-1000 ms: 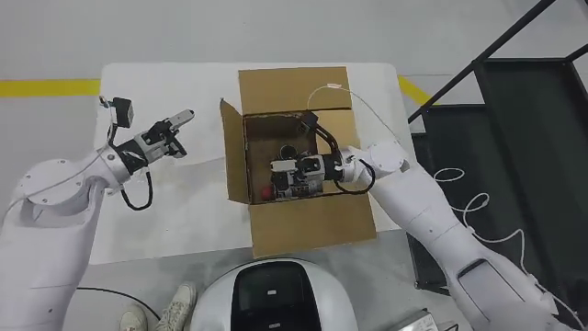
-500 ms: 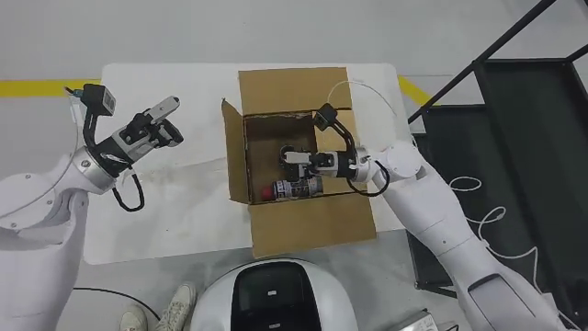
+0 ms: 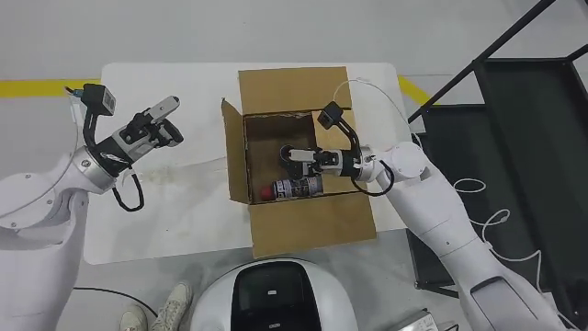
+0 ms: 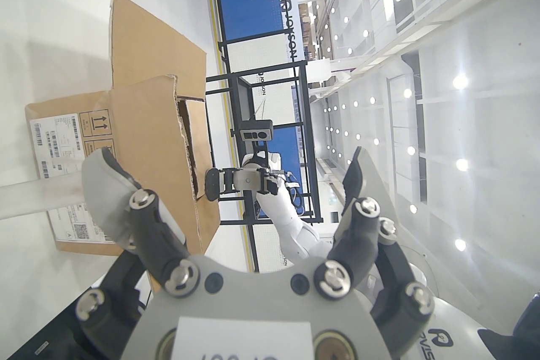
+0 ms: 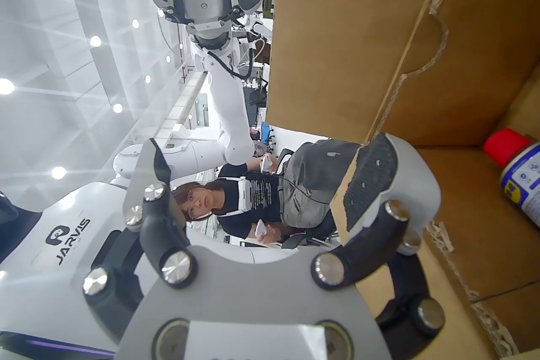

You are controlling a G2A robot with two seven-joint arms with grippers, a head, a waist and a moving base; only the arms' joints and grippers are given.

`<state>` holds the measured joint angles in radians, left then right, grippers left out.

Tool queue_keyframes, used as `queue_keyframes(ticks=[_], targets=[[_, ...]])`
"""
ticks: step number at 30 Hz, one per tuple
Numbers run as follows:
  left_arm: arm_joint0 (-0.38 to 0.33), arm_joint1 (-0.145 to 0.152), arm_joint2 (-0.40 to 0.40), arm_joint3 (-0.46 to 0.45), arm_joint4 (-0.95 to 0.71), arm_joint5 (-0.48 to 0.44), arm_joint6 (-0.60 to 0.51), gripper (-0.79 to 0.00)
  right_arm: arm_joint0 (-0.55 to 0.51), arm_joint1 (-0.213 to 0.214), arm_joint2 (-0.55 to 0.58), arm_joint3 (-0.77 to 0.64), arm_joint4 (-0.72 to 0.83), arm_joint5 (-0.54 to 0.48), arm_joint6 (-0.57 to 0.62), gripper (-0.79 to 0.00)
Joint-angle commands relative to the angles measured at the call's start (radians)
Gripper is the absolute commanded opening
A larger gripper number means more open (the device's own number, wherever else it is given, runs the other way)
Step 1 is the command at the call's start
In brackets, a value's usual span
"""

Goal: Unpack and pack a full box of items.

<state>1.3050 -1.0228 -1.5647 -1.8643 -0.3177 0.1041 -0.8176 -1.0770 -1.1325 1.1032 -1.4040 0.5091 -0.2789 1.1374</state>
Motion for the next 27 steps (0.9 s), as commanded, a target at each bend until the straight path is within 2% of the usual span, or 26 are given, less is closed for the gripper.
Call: queue_keyframes(ticks=[1,5,14,22,27], targets=[[0.0,0.002,-0.002,-0.003,0.02,0.004,0.002,0.0,0.004,-0.003,-0.014,-0.008,-0.003,0.023,-0.011,0.0],[-0.032,0.004,-0.001,-0.003,0.013,0.012,-0.014,0.0,0.044,-0.017,-0.058,0.019,0.018,0.033,-0.011,0.0],[-0.134,0.002,0.067,-0.006,-0.066,0.004,-0.12,0.0,0.17,-0.081,-0.237,0.146,0.035,0.02,-0.019,0.0],[-0.247,-0.01,0.21,0.091,-0.019,0.055,-0.104,0.0,0.224,-0.138,-0.372,0.213,0.017,0.003,-0.031,0.0],[-0.287,-0.018,0.276,0.172,0.013,0.068,-0.072,0.0,0.243,-0.16,-0.416,0.238,-0.001,-0.002,-0.012,0.0]])
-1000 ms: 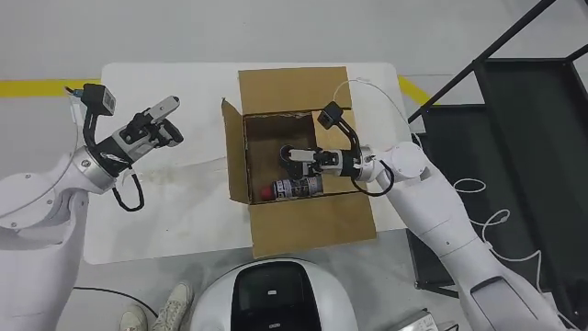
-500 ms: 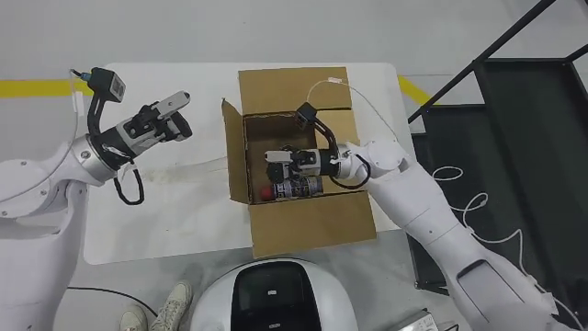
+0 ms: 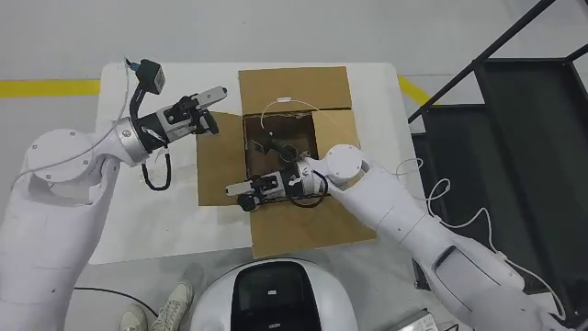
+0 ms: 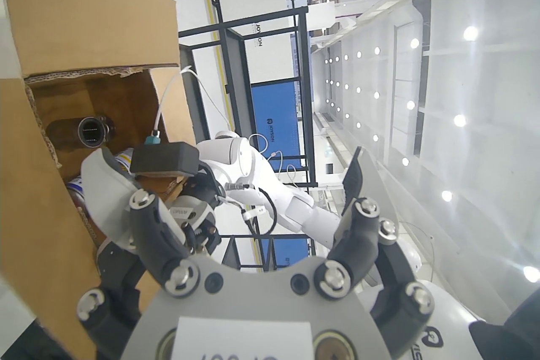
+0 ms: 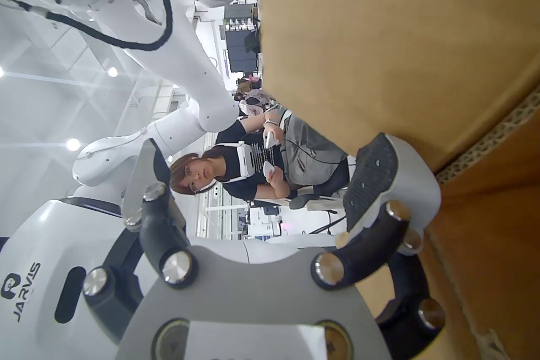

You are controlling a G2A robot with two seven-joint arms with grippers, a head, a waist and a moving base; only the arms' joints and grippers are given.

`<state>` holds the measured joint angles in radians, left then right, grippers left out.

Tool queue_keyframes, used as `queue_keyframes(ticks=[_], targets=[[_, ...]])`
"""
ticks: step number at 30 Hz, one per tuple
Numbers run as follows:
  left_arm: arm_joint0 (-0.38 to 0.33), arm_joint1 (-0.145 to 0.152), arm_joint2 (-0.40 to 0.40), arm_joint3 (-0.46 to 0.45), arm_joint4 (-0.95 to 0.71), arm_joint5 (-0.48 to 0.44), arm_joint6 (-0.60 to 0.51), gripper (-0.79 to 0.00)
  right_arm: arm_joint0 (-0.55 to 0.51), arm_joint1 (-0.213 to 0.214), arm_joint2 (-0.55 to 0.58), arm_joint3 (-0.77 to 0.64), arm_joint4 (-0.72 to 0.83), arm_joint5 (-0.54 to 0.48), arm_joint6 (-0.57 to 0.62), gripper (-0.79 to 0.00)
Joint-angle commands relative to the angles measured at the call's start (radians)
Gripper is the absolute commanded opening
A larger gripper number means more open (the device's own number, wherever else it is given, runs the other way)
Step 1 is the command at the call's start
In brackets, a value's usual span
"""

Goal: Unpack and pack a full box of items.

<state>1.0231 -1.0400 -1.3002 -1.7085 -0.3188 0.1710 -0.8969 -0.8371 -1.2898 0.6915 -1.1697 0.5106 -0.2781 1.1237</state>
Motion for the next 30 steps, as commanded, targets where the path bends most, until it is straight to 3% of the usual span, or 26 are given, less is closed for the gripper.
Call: queue_keyframes(ticks=[1,10,18,24,30], targets=[[-0.011,-0.002,0.022,0.03,0.031,0.005,0.016,0.0,0.006,-0.005,-0.006,0.009,-0.003,-0.007,0.002,0.0],[-0.001,0.001,0.061,0.075,0.2,0.071,0.108,0.0,-0.028,0.018,0.088,-0.027,0.023,-0.062,0.027,0.0],[0.025,0.005,0.077,0.052,0.268,0.096,0.113,0.0,-0.171,0.09,0.319,-0.152,0.053,-0.117,0.027,0.0],[0.02,0.0,0.146,0.038,0.355,0.129,0.109,0.0,-0.277,0.128,0.472,-0.253,0.083,-0.118,0.027,0.0],[-0.016,-0.012,0.238,0.057,0.454,0.206,0.105,0.0,-0.339,0.144,0.539,-0.31,0.09,-0.113,0.018,0.0]])
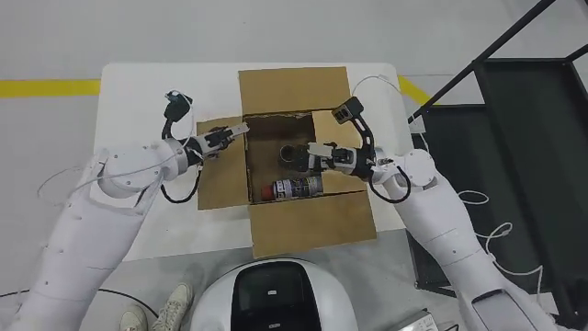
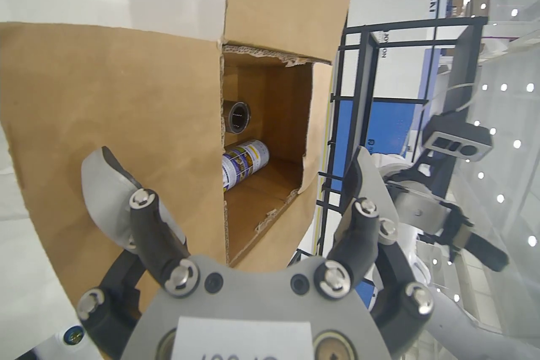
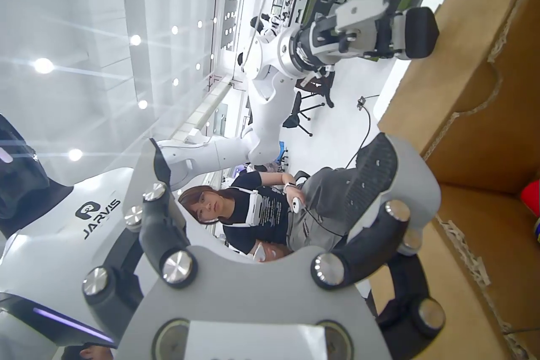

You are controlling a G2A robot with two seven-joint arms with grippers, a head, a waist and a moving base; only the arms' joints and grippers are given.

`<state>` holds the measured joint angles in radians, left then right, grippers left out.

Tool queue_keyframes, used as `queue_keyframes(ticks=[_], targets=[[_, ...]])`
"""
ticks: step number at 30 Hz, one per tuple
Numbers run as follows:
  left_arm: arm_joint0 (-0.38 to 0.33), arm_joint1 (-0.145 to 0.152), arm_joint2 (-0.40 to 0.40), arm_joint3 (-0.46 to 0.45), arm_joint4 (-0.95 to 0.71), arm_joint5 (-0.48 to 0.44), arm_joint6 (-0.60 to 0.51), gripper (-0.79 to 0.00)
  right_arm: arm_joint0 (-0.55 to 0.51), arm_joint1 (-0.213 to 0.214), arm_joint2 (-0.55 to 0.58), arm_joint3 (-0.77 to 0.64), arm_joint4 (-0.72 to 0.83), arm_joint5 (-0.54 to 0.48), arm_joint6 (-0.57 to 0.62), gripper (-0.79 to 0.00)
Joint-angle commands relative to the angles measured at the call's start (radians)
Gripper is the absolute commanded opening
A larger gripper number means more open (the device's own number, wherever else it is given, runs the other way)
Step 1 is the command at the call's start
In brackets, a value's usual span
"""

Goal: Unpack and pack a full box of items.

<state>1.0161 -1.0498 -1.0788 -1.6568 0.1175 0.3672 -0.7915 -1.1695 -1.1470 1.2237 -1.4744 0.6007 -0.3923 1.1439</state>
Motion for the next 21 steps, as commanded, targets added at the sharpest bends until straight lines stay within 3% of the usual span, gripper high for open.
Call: queue_keyframes(ticks=[1,13,18,21], targets=[[-0.016,-0.006,0.032,0.01,0.023,0.015,-0.001,0.0,-0.013,0.003,0.013,-0.01,-0.001,0.001,-0.005,0.0],[-0.127,-0.055,0.179,0.095,0.032,0.044,0.011,0.0,-0.041,0.01,0.031,-0.037,-0.005,0.015,-0.016,0.0],[-0.15,-0.067,0.196,0.119,0.024,0.032,0.016,0.0,-0.034,0.01,0.025,-0.035,-0.01,0.022,-0.019,0.0],[-0.147,-0.064,0.164,0.107,0.004,-0.001,0.02,0.0,-0.035,0.01,0.025,-0.032,-0.008,0.021,-0.018,0.0]])
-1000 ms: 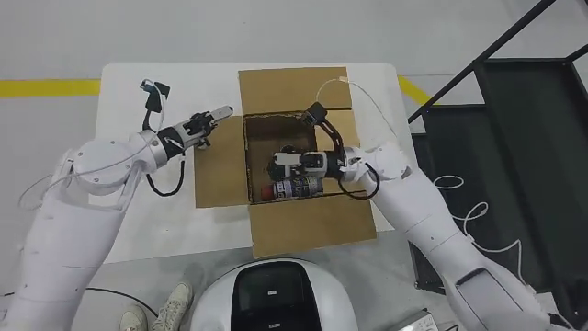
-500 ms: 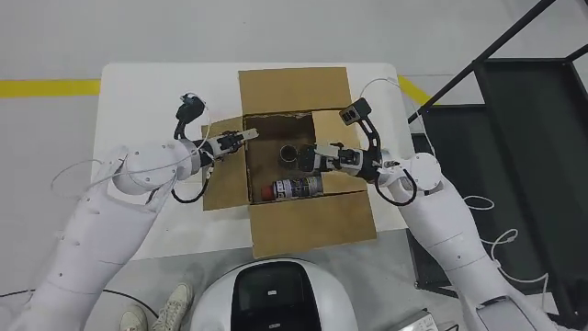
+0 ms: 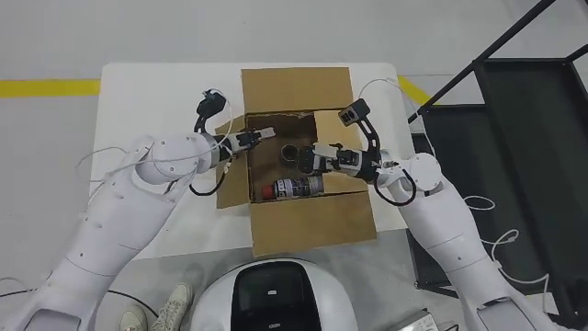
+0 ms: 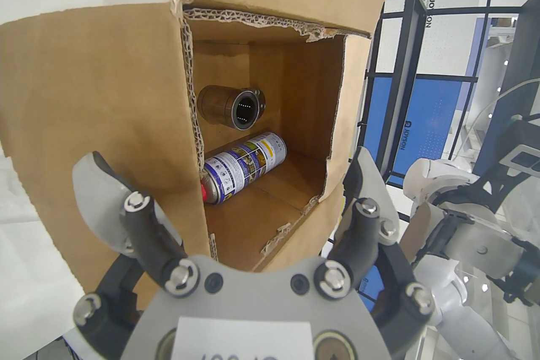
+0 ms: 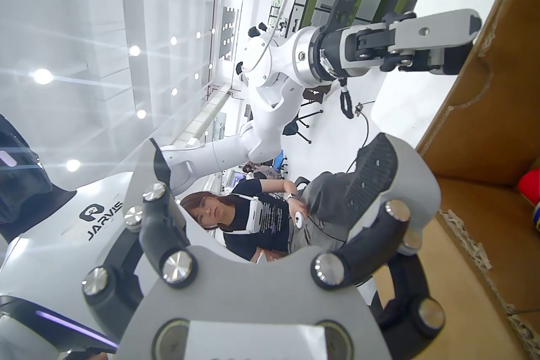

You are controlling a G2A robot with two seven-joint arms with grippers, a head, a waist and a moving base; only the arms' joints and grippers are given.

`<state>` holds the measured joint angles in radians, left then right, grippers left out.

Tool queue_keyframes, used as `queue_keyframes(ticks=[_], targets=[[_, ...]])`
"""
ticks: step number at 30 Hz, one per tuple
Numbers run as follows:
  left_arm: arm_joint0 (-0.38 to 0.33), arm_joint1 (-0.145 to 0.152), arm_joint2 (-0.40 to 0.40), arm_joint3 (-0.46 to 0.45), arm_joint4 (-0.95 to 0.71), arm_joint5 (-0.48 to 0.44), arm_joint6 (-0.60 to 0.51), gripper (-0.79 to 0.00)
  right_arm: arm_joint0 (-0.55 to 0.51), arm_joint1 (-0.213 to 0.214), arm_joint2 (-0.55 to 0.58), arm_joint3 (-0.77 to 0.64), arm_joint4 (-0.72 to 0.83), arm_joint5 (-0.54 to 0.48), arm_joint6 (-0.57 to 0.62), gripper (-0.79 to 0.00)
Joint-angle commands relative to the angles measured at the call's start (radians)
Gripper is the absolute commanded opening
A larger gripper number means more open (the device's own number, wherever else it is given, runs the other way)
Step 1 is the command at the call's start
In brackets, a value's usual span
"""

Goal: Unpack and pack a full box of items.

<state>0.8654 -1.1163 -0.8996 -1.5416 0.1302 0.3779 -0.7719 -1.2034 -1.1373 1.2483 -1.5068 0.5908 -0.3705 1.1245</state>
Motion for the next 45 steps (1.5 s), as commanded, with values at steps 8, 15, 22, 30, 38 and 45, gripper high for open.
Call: queue_keyframes(ticks=[8,15,22,30,38,45], targets=[[0.085,0.041,-0.203,-0.175,-0.072,-0.072,-0.054,0.0,-0.007,0.01,0.021,0.021,-0.002,0.055,0.042,0.0],[0.082,0.041,-0.249,-0.278,-0.139,-0.075,-0.037,0.0,-0.055,0.033,0.122,0.043,0.046,0.116,0.097,0.0],[-0.049,-0.006,-0.078,-0.21,-0.136,-0.065,0.082,0.0,-0.108,0.045,0.179,0.04,0.093,0.153,0.114,0.0],[-0.192,-0.093,0.154,-0.04,-0.151,-0.089,0.182,0.0,-0.117,0.047,0.166,0.034,0.069,0.165,0.085,0.0],[-0.239,-0.132,0.201,0.068,-0.223,-0.122,0.178,0.0,-0.115,0.047,0.163,0.042,0.075,0.179,0.078,0.0],[-0.239,-0.132,0.201,0.068,-0.223,-0.122,0.178,0.0,-0.115,0.047,0.163,0.042,0.075,0.179,0.078,0.0]])
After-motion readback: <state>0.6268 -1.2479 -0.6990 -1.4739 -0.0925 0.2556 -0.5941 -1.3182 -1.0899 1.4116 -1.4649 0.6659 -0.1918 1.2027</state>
